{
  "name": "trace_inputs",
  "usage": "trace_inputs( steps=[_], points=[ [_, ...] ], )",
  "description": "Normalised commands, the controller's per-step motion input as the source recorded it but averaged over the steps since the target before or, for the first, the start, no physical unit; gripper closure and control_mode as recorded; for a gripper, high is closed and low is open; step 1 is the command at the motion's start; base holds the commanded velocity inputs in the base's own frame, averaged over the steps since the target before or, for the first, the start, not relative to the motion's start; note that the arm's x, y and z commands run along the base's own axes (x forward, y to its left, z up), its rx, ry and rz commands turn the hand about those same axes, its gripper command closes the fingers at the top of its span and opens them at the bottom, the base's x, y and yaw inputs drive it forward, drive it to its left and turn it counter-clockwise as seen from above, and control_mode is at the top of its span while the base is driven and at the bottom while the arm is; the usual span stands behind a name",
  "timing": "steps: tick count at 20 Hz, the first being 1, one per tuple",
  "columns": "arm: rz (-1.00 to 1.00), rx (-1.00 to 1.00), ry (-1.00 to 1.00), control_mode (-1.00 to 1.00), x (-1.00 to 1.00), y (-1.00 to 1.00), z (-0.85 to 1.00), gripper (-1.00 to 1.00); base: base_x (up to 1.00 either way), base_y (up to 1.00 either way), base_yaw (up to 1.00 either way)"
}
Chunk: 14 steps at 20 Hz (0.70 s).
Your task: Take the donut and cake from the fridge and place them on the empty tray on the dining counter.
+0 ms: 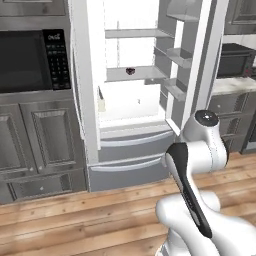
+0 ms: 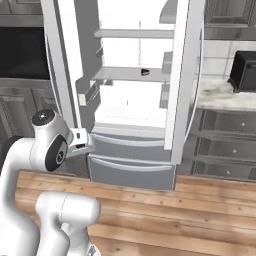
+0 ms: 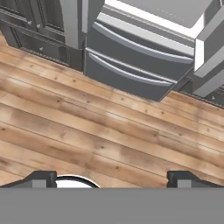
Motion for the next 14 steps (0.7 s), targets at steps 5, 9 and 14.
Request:
trace_inputs(
  steps=[5, 9, 14],
  points=[
    [0.0, 0.0, 0.0, 1.0, 0.0, 0.0, 0.0, -1.0, 0.5, -0.09, -0.13],
    [0.0, 0.0, 0.0, 1.0, 0.0, 0.0, 0.0, -1.0, 0.46, -0.12, -0.09],
    [0.0, 0.0, 0.0, 1.0, 0.0, 0.0, 0.0, -1.0, 0.46, -0.08, -0.05]
  ],
)
